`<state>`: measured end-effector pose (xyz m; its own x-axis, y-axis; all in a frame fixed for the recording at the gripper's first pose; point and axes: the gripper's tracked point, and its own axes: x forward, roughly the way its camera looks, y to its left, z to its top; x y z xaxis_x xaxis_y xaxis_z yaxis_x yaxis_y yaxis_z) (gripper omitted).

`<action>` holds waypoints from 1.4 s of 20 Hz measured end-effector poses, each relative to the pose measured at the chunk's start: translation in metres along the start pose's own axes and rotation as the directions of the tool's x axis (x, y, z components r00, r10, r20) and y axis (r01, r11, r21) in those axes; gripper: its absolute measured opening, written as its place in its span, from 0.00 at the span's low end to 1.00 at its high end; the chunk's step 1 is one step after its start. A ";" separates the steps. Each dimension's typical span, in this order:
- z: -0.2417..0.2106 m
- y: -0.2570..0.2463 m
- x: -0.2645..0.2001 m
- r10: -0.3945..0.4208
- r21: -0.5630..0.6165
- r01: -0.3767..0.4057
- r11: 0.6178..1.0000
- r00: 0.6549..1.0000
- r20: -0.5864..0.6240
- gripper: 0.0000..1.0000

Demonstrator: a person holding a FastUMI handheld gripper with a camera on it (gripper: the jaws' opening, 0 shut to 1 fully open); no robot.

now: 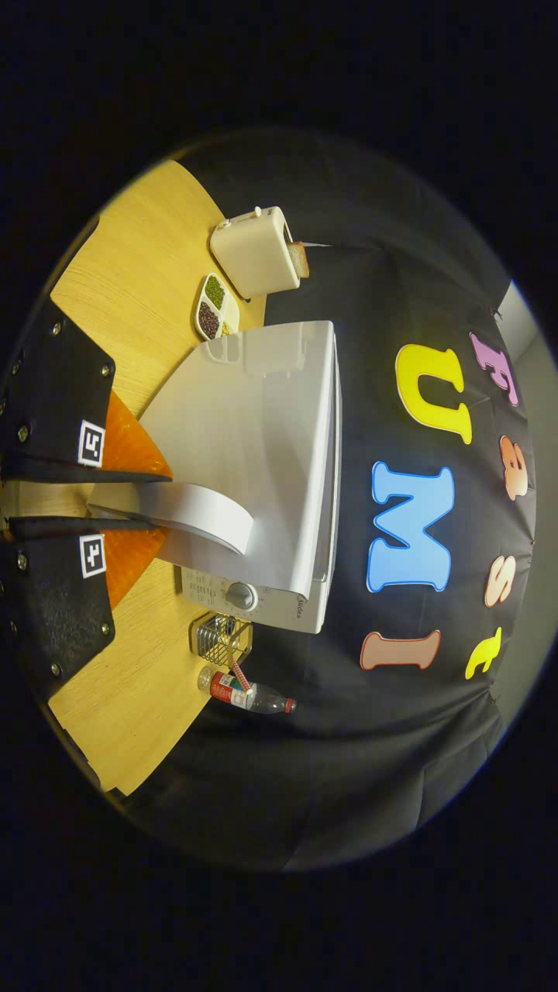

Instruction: Open the microwave, put the food inside, and close the microwave door.

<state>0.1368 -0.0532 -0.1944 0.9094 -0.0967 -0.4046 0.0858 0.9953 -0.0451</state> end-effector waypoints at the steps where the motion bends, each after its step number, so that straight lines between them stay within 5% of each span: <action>1: -0.003 0.006 -0.006 0.006 -0.001 -0.006 1.000 1.000 0.000 0.18; 28: -0.047 0.182 -0.114 0.275 -0.104 -0.280 0.954 0.959 -0.060 0.17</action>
<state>0.0299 0.1383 -0.1994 0.8719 0.1810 -0.4550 -0.2154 0.9762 -0.0245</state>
